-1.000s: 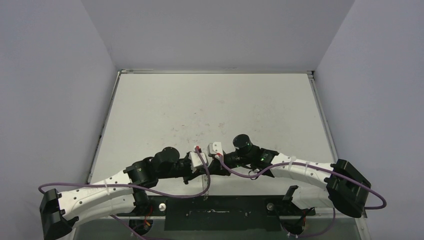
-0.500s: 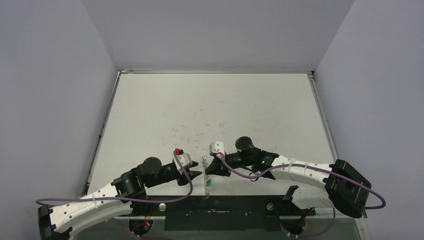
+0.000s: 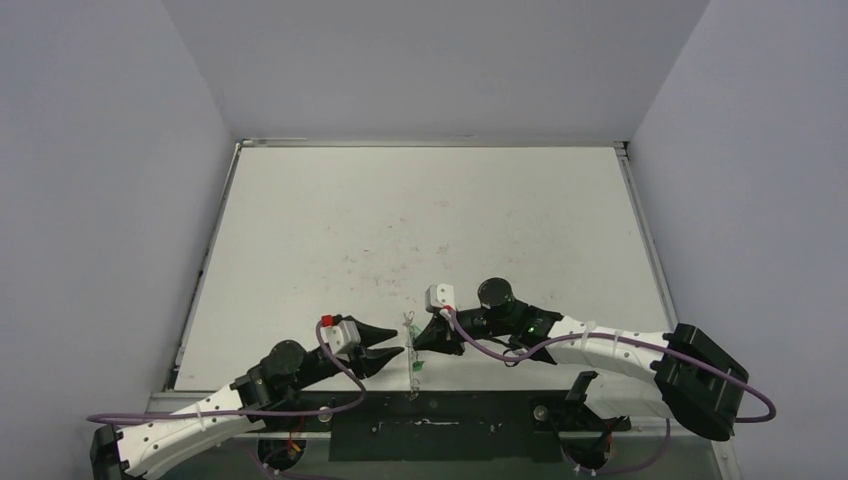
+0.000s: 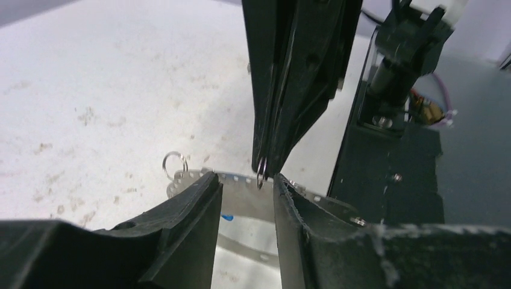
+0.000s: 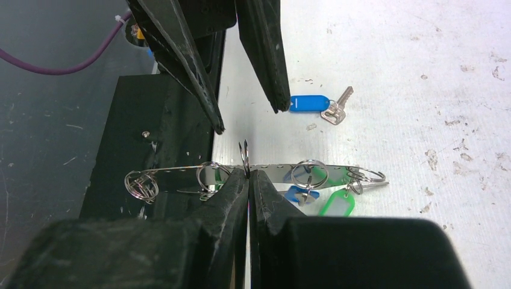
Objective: Put the keys on the keyring
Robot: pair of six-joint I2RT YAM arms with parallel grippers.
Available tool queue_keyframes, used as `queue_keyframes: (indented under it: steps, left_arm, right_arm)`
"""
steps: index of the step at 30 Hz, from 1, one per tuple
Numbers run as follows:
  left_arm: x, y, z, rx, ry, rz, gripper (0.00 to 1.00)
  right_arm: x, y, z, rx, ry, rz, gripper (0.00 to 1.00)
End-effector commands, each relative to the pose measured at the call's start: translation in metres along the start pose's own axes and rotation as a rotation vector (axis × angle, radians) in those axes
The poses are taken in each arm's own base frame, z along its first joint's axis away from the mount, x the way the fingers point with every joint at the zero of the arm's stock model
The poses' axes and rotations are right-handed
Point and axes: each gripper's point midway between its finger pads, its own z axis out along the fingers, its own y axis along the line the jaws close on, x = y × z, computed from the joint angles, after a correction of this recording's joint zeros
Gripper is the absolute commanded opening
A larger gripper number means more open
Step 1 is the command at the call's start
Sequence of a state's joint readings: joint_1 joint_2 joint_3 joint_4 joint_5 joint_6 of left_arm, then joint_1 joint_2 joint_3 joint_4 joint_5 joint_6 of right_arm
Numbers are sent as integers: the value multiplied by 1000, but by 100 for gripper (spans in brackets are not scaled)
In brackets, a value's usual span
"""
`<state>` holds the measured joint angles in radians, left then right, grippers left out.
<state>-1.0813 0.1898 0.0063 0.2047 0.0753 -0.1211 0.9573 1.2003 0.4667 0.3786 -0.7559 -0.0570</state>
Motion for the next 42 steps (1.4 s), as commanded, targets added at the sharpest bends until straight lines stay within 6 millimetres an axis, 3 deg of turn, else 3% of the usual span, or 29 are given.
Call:
queue_keyframes:
  steps: [1,6,15,20,25,32,35,42]
  left_arm:
    - [-49,-14,5,66,-198,6,33]
    - [-40,-18,13,99,-163,12,27]
    - [-24,-13,22,77,-34,46,27]
    - [-27,-14,20,85,-40,64,2]
    - [-33,-15,18,85,-53,62,0]
    - [-43,-13,17,71,37,98,0]
    - [-44,-13,17,76,120,135,0]
    - [-33,-15,20,121,355,186,0]
  right_arm:
    - [-32,1,-2,7,-108,-67,0]
    - [-33,1,-2,7,-111,-64,0]
    - [-32,1,-2,7,-107,-63,0]
    - [-32,2,-3,6,-107,-61,0]
    - [-33,1,-3,15,-107,-59,0]
    - [-33,-7,-11,74,-63,-82,44]
    - [-37,-11,-17,108,-52,-121,57]
    - [-42,-11,-20,99,-21,-165,58]
